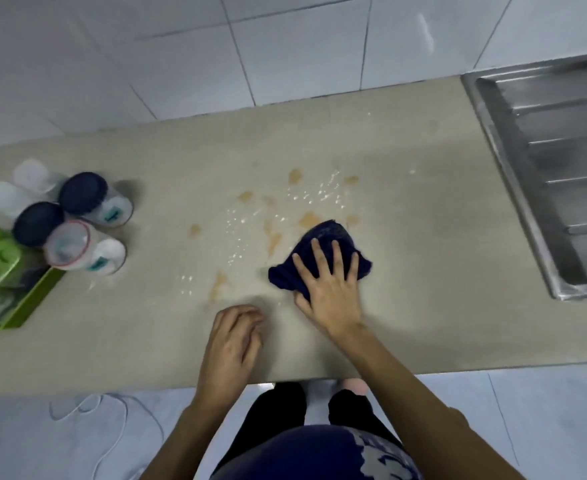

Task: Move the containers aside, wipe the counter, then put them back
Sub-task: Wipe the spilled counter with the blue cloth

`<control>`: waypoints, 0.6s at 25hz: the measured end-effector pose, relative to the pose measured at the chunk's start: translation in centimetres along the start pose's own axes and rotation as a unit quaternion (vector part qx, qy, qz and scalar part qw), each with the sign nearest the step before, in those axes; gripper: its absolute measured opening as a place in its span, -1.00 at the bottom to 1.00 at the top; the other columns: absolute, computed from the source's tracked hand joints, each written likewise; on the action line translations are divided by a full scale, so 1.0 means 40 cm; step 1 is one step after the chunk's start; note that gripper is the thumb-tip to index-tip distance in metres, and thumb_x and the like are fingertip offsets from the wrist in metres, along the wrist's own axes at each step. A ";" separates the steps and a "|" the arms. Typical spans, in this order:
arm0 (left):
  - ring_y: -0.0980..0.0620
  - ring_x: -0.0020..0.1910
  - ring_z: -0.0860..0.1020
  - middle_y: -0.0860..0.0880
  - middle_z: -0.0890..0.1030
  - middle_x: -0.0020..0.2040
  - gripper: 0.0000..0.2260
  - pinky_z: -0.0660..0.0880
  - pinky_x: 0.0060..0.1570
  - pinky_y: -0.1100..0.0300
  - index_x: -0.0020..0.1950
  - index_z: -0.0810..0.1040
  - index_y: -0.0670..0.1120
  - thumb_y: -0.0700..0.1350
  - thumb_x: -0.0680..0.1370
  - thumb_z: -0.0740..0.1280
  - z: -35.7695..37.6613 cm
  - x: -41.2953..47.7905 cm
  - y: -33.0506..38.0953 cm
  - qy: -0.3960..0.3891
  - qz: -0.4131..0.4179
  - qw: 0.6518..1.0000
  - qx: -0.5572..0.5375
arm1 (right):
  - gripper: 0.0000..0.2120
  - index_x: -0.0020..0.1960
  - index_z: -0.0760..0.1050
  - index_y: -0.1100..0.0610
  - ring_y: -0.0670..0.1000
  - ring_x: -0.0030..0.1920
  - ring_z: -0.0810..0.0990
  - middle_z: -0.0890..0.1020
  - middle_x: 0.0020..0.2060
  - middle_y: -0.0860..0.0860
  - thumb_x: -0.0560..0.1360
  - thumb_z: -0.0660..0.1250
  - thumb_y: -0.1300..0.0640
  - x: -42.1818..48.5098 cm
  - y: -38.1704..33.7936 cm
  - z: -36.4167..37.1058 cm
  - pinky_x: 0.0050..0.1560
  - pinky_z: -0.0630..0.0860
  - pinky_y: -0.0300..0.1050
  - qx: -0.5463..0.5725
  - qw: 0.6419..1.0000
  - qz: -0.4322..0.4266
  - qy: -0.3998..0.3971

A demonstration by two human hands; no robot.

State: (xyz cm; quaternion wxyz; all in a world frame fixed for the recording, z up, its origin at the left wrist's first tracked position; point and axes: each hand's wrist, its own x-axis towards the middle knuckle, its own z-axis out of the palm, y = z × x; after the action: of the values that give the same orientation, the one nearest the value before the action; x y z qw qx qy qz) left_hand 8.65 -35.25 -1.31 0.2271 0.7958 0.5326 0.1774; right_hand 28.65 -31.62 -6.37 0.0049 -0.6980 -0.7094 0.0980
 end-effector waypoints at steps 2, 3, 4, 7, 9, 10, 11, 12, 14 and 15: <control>0.07 0.12 0.44 0.00 0.55 0.08 -0.75 0.35 0.18 0.29 0.06 0.60 -0.13 -0.11 0.55 0.15 -0.034 -0.003 -0.060 0.021 -0.014 1.000 -0.005 | -0.38 0.46 0.24 -0.08 0.28 0.48 0.19 0.25 0.50 0.11 0.43 0.12 -0.20 -0.022 0.038 0.008 0.41 0.07 0.40 -0.012 1.000 -0.009 0.009; 0.05 0.12 0.45 -0.01 0.55 0.09 -0.74 0.36 0.17 0.27 0.06 0.60 -0.13 -0.10 0.55 0.15 -0.045 -0.002 -0.092 0.025 -0.017 1.000 -0.006 | -0.37 0.48 0.20 -0.10 0.23 0.50 0.16 0.21 0.52 0.07 0.43 0.13 -0.20 -0.043 0.083 0.008 0.45 0.04 0.35 -0.017 1.000 -0.015 0.021; 0.03 0.12 0.45 -0.03 0.55 0.09 -0.74 0.36 0.17 0.24 0.06 0.59 -0.13 -0.09 0.55 0.15 -0.053 0.000 -0.121 0.026 -0.019 0.999 -0.009 | -0.36 0.50 0.16 -0.11 0.19 0.52 0.12 0.17 0.53 0.05 0.44 0.13 -0.21 -0.066 0.139 0.003 0.47 0.00 0.30 -0.019 0.999 -0.013 0.032; -0.01 0.11 0.46 -0.06 0.57 0.08 -0.73 0.36 0.17 0.20 0.05 0.60 -0.13 -0.08 0.55 0.15 -0.066 0.010 -0.187 0.039 -0.022 0.999 -0.022 | -0.36 0.51 0.13 -0.10 0.16 0.53 0.06 0.13 0.54 0.05 0.46 0.06 -0.25 -0.136 0.276 -0.029 0.46 -0.05 0.28 -0.003 0.993 0.114 0.034; 0.00 0.12 0.46 -0.07 0.58 0.08 -0.73 0.34 0.19 0.24 0.05 0.61 -0.13 -0.08 0.55 0.15 -0.076 0.013 -0.227 0.053 -0.027 0.998 -0.038 | -0.36 0.52 0.10 -0.08 0.20 0.53 0.02 0.08 0.55 0.08 0.49 0.01 -0.28 -0.128 0.258 -0.028 0.42 -0.07 0.39 0.030 0.959 0.279 0.039; -0.01 0.13 0.46 -0.07 0.58 0.09 -0.72 0.32 0.20 0.27 0.06 0.61 -0.14 -0.08 0.55 0.15 -0.082 0.012 -0.247 0.053 -0.027 0.997 -0.045 | -0.37 0.52 0.07 -0.07 0.24 0.52 -0.01 0.05 0.55 0.10 0.52 0.01 -0.28 -0.100 0.212 -0.017 0.40 -0.08 0.46 0.048 0.932 0.356 0.047; -0.02 0.13 0.47 -0.08 0.58 0.09 -0.72 0.32 0.21 0.27 0.06 0.61 -0.14 -0.08 0.55 0.15 -0.092 0.007 -0.265 0.051 -0.022 0.997 -0.048 | -0.38 0.53 0.06 -0.05 0.28 0.52 -0.03 0.03 0.55 0.12 0.54 0.02 -0.26 -0.063 0.150 -0.006 0.37 -0.08 0.50 0.062 0.910 0.407 0.051; -0.03 0.13 0.47 -0.09 0.58 0.10 -0.71 0.32 0.21 0.26 0.07 0.61 -0.14 -0.08 0.55 0.15 -0.100 0.007 -0.279 0.049 -0.014 0.998 -0.048 | -0.39 0.53 0.07 -0.03 0.31 0.51 -0.03 0.03 0.55 0.14 0.55 0.05 -0.23 -0.028 0.087 0.002 0.35 -0.08 0.53 0.073 0.900 0.426 0.054; -0.02 0.12 0.47 -0.09 0.58 0.09 -0.71 0.33 0.20 0.27 0.06 0.61 -0.15 -0.08 0.55 0.15 -0.128 0.001 -0.315 0.037 -0.011 0.998 -0.042 | -0.40 0.52 0.12 -0.01 0.35 0.49 0.05 0.10 0.53 0.17 0.53 0.10 -0.19 0.022 -0.054 0.024 0.34 -0.04 0.54 0.057 0.931 0.356 0.053; -0.01 0.12 0.46 -0.09 0.57 0.09 -0.71 0.32 0.20 0.30 0.05 0.61 -0.15 -0.08 0.55 0.15 -0.140 0.005 -0.319 0.044 -0.013 0.998 -0.044 | -0.38 0.51 0.14 -0.01 0.36 0.48 0.09 0.14 0.52 0.18 0.51 0.10 -0.19 0.040 -0.110 0.032 0.34 -0.02 0.53 0.034 0.959 0.278 0.042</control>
State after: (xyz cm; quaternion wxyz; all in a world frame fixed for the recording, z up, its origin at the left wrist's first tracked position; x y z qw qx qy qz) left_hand -4.01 -29.90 -3.67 0.2410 0.7696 0.5438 0.2324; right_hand 24.06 -30.23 -7.20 0.0303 -0.8704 -0.4831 0.0901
